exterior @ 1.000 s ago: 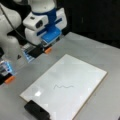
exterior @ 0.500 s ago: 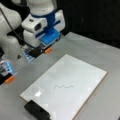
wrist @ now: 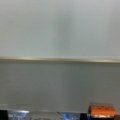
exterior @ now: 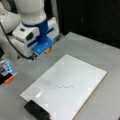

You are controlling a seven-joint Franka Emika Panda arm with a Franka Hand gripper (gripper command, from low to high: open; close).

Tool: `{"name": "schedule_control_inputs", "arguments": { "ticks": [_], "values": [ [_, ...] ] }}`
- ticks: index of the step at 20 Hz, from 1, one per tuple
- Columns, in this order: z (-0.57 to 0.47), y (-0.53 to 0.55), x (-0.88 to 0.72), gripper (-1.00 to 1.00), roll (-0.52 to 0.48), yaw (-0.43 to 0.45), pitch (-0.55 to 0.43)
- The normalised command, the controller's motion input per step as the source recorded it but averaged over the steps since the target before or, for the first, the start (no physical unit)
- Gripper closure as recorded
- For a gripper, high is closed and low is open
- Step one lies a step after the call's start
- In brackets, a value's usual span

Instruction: Erasing curve lines

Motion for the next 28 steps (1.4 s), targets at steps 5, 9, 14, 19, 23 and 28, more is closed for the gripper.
{"name": "schedule_control_inputs", "arguments": {
  "ticks": [5, 9, 14, 19, 23, 28],
  "values": [
    [0.04, -0.38, 0.32, -1.0, -0.12, 0.141, 0.13],
    [0.01, -0.55, 0.3, -1.0, -0.092, 0.18, 0.1],
    [0.01, -0.61, 0.31, -1.0, -0.013, 0.208, 0.103],
    [0.04, -0.5, 0.36, -1.0, -0.002, 0.203, 0.13],
    [0.02, -0.42, 0.44, -1.0, 0.0, 0.16, 0.141],
    [-0.01, -0.36, 0.43, -1.0, 0.015, 0.156, 0.158]
  ]
}}
